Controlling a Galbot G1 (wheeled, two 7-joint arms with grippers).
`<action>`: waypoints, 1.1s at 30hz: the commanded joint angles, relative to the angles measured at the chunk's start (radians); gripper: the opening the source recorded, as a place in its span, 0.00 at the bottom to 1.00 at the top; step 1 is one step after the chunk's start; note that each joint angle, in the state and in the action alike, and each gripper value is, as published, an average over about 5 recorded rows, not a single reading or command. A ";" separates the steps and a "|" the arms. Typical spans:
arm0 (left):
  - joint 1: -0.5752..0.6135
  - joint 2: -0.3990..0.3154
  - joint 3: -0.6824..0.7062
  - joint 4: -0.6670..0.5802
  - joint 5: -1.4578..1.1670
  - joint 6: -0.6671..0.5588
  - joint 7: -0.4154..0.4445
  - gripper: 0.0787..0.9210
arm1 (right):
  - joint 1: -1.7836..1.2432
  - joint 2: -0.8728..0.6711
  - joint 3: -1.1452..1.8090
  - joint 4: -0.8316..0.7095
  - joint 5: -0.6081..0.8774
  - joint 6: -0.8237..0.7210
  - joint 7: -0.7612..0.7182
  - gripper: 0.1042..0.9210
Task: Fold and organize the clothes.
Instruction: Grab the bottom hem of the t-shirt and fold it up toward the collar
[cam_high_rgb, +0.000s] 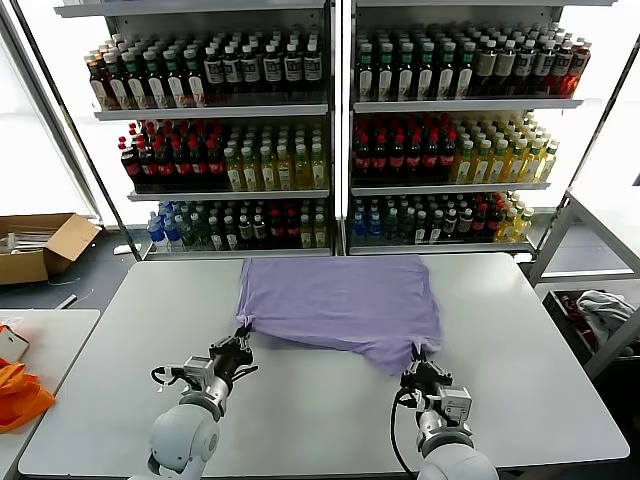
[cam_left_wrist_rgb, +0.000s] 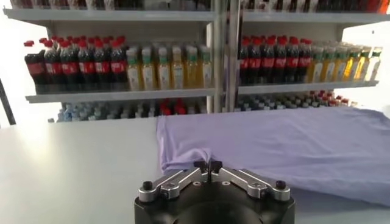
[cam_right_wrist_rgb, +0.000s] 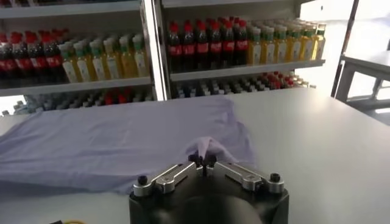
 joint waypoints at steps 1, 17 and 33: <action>-0.111 -0.012 0.015 0.086 -0.044 -0.112 -0.046 0.01 | 0.179 -0.021 0.012 -0.120 0.012 0.007 -0.032 0.00; -0.334 -0.016 0.047 0.366 -0.075 -0.090 -0.050 0.01 | 0.453 -0.003 -0.015 -0.462 0.036 -0.001 -0.078 0.00; -0.386 -0.020 0.077 0.429 -0.068 -0.041 -0.040 0.15 | 0.488 0.039 -0.015 -0.568 0.034 -0.030 -0.101 0.29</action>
